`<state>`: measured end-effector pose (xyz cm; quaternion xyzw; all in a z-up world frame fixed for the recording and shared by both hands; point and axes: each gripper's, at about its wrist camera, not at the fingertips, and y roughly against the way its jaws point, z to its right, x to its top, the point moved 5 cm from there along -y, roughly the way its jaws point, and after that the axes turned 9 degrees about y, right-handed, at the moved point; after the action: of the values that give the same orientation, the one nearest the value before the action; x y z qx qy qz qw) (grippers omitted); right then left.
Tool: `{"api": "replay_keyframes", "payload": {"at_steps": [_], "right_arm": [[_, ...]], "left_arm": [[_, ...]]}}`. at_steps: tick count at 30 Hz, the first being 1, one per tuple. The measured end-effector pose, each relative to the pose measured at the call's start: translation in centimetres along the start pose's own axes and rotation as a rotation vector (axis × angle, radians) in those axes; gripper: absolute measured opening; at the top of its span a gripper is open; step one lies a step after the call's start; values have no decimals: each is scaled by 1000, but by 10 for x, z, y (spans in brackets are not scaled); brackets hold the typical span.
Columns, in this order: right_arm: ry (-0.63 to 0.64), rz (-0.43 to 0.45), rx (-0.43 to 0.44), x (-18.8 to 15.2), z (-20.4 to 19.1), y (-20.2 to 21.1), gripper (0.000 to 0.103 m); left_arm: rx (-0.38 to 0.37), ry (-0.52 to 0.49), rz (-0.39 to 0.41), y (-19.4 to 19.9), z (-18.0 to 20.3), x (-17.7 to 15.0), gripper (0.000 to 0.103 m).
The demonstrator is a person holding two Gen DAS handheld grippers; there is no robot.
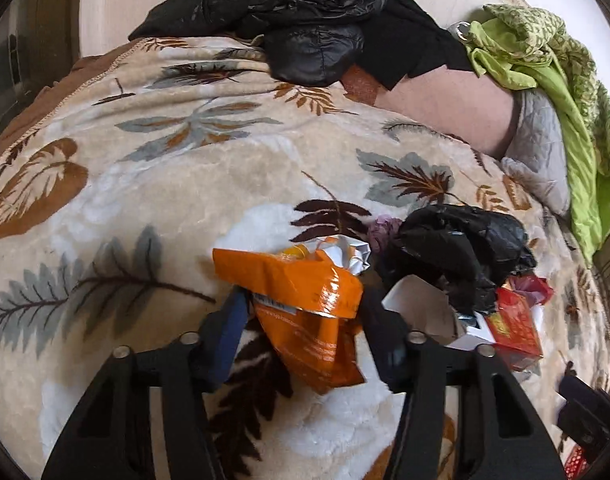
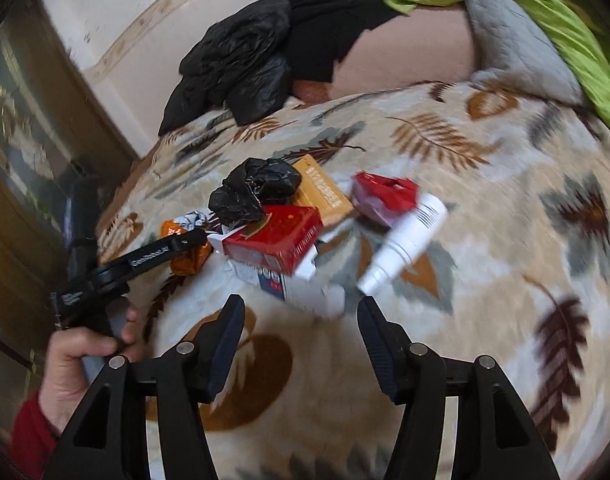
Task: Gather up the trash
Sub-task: 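Move both open tools back over the remaining trash on the bed, then grasp the orange snack wrapper with the left tool while the right tool grasps the red CHUNGHWA box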
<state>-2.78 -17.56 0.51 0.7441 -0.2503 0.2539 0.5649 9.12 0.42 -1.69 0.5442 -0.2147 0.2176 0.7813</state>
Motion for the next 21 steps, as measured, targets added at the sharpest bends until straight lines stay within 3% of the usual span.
{"api": "replay_keyframes", "payload": {"at_steps": [4,5,6,7,11,17,21], "right_arm": [[53,-70,4,-3,-5,-34,62],[64,-82,-1,-5,-8,-39,53],[87,-96,-10,-6,-12,-41,29],[101,-103,-8,-7,-14,-42,20],[105,-77,29,-12,-29,-28,2],[15,-41,173,-28,-42,8,1],[56,20,87,-18,-41,19,5]], "left_arm": [[-12,-28,17,10,4,-1,48],[-19,-32,22,12,5,0,48],[-27,-37,30,16,5,1,48],[-27,-41,39,20,4,2,48],[-42,-25,61,31,0,6,48],[-39,-35,111,52,-3,2,48],[-45,-3,124,66,-9,-5,48]]}}
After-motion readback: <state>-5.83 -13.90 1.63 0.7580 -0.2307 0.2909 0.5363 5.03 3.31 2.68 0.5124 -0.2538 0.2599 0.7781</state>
